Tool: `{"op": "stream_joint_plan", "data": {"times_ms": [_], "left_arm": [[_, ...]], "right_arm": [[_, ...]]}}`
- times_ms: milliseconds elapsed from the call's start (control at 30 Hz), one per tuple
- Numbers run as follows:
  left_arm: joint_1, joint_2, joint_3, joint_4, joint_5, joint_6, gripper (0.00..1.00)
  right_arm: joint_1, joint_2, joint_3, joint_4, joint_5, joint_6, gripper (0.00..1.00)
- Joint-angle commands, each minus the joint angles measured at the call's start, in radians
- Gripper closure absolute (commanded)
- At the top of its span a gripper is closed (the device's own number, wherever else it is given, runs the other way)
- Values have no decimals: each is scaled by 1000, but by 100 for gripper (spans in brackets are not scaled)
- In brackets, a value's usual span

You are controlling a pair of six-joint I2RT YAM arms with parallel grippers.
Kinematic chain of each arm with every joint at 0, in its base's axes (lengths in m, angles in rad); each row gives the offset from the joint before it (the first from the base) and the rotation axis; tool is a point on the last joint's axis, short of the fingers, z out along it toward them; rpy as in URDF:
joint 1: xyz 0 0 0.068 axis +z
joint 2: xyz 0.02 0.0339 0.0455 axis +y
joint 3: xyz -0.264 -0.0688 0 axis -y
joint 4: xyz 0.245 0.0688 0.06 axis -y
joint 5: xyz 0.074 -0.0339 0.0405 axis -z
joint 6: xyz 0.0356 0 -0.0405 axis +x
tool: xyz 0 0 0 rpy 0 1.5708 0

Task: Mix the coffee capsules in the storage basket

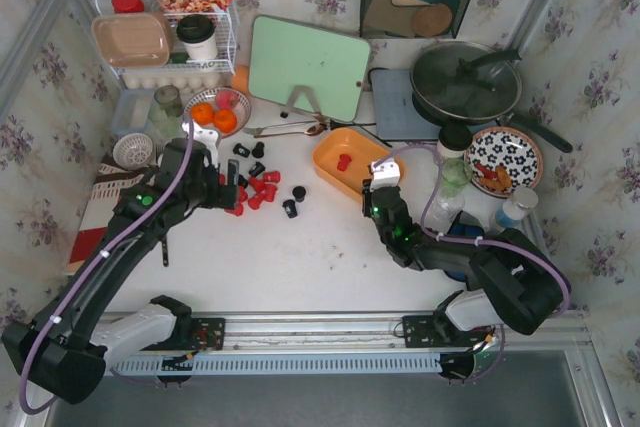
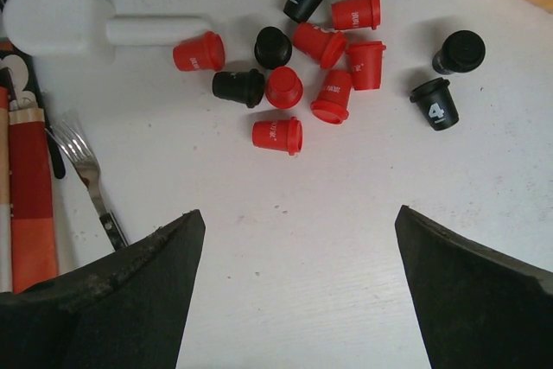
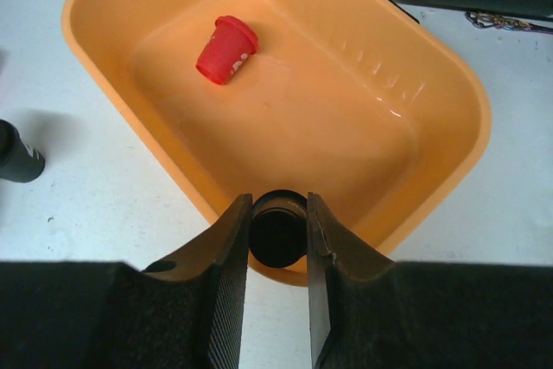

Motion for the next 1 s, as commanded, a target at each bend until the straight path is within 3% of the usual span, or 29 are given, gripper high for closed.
{"op": "stream_joint_plan", "data": {"times_ms": [0,233,400,633,967], "left_arm": [[1,16,-7,41,34,-36,7],[-3,72,-6,70,37,-95,13],[-38,124,-2,101,17,-176,15],[-202,262,20,166,-110,-232,15],[-320,512,108,190,-119,-309,21]], "right_arm": [[-4,-1,-17,83,-56,-52,74],[-16,-38,-64,143,-104,-66,71],[-16,-98,-36,57,-137,-49,60],[-15,-122,-43,22,-139,-32,44],[-15,-162,-67,29,-69,-28,42]]}}
